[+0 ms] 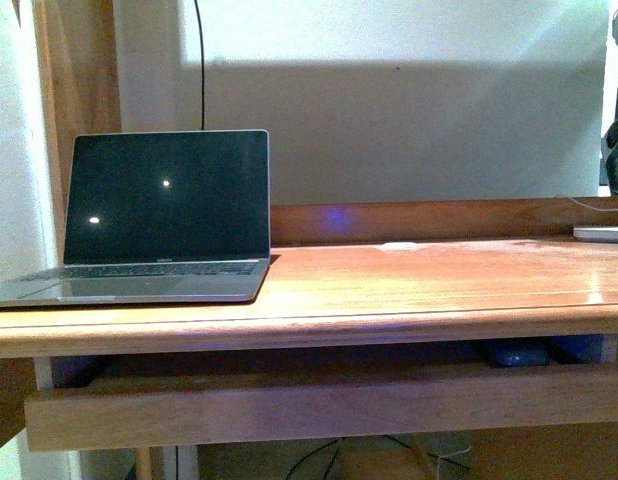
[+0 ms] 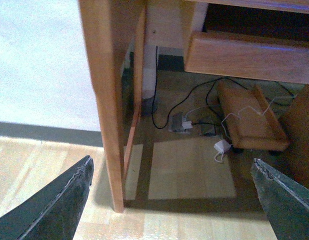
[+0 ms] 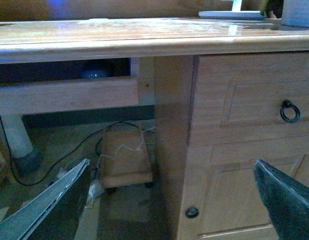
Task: Place mouse
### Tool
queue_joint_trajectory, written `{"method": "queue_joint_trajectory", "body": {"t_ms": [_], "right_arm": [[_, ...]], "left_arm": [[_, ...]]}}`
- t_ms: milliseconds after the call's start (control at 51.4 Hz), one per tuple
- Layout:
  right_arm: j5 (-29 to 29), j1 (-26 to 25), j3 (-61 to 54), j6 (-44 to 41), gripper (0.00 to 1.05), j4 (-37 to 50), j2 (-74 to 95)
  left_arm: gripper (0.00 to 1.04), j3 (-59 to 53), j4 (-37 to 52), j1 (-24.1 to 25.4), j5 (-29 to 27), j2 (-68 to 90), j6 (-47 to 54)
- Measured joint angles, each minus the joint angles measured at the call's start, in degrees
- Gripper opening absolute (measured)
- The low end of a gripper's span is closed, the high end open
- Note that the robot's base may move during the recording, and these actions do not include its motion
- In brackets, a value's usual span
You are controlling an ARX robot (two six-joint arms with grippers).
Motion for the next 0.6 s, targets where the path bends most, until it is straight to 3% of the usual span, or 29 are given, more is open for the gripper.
{"method": "queue_joint_trajectory", "body": {"t_ms": [194,272,467,603], "right_arm": [[0.00,0.00,0.00,0.00,0.97,0.00,0.00],[0.00,0.00,0.00,0.00,0.97,0.00,0.00],[0.00,0.00,0.00,0.00,0.97,0.00,0.00],[0.00,0.00,0.00,0.00,0.97,0.00,0.00]], "left_arm": [[0.97,8.85,5.68,-2.29,6.10,18.53,17.20],[0.97,13.62,5.05,-5.22,8.44,27.65,30.88],[0.97,23.76,1.95,-7.82,6.62,43.17,56.28],[0.97,27.71,1.05,-8.41,5.18,45.42,64.85]]}}
